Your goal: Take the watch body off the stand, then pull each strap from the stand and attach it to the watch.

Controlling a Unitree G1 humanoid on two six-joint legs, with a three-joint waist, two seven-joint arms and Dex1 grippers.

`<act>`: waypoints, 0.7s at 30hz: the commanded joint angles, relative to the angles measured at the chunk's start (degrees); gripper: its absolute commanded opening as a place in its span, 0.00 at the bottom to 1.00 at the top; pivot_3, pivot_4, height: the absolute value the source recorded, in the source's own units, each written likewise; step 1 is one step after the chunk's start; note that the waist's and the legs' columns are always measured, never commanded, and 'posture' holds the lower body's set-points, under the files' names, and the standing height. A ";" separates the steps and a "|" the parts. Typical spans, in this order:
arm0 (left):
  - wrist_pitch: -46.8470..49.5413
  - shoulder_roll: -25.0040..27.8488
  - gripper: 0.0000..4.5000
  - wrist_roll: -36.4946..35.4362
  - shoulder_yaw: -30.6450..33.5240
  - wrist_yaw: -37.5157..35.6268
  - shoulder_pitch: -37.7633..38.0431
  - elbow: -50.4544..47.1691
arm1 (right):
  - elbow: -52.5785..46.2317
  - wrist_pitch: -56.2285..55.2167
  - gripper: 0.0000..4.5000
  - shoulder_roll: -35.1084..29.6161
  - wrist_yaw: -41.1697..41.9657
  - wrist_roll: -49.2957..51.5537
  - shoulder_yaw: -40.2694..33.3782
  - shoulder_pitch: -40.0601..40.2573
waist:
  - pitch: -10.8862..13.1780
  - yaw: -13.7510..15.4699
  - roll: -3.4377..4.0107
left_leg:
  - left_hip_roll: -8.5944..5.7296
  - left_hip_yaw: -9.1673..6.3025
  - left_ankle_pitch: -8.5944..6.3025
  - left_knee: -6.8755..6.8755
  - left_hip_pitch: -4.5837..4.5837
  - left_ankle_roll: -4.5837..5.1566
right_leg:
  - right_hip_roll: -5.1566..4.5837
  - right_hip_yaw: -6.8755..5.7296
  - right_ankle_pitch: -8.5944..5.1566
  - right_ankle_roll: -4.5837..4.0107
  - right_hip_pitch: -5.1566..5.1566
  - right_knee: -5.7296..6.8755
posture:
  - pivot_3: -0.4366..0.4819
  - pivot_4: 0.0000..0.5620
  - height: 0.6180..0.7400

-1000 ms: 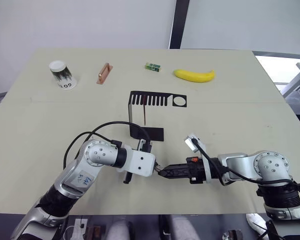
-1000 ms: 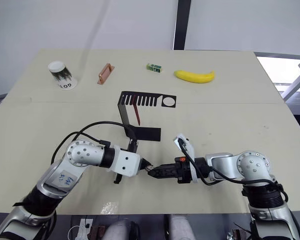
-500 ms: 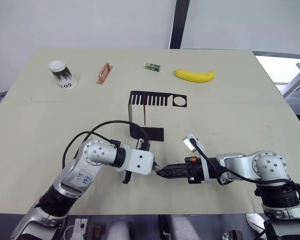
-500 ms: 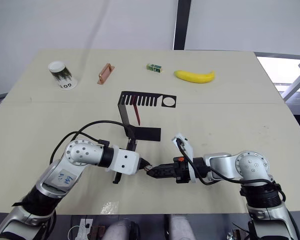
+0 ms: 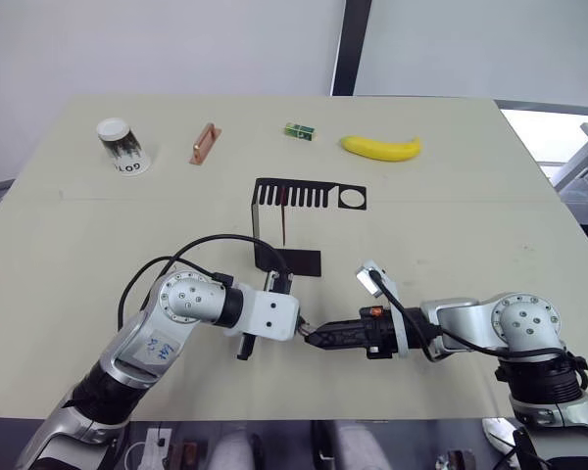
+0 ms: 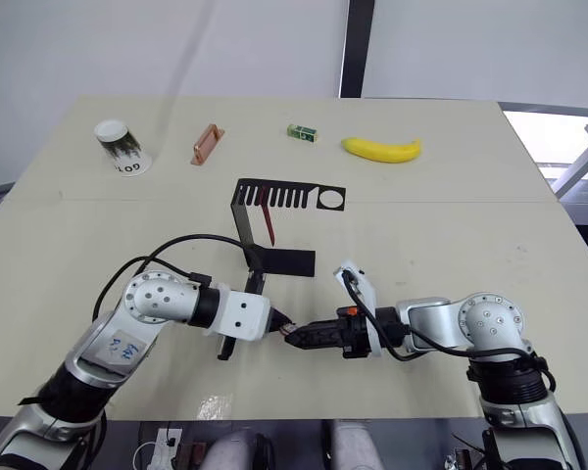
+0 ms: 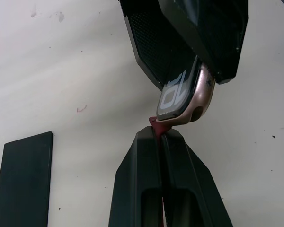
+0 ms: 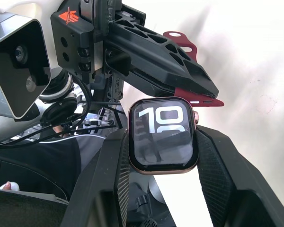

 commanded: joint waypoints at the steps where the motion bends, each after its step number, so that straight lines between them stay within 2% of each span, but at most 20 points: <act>1: -1.49 -2.10 0.00 -5.68 1.16 0.26 -2.49 -8.83 | 1.01 0.32 0.33 0.87 -2.55 -1.83 2.69 0.22 | 0.00 -0.03 0.00 | 0.00 0.00 0.00 0.00 0.00 0.00 | 0.00 0.00 0.00 0.00 0.00 0.00 | 0.48 0.27 0.98; 21: 1.11 -0.85 0.00 -6.78 2.79 -0.17 -1.47 -10.32 | 1.23 0.32 0.33 1.67 -3.26 -2.37 2.51 0.19 | 0.00 -0.02 0.00 | 0.00 0.00 0.00 0.00 0.00 0.00 | 0.00 0.00 0.00 0.00 0.00 0.00 | 0.48 0.27 0.98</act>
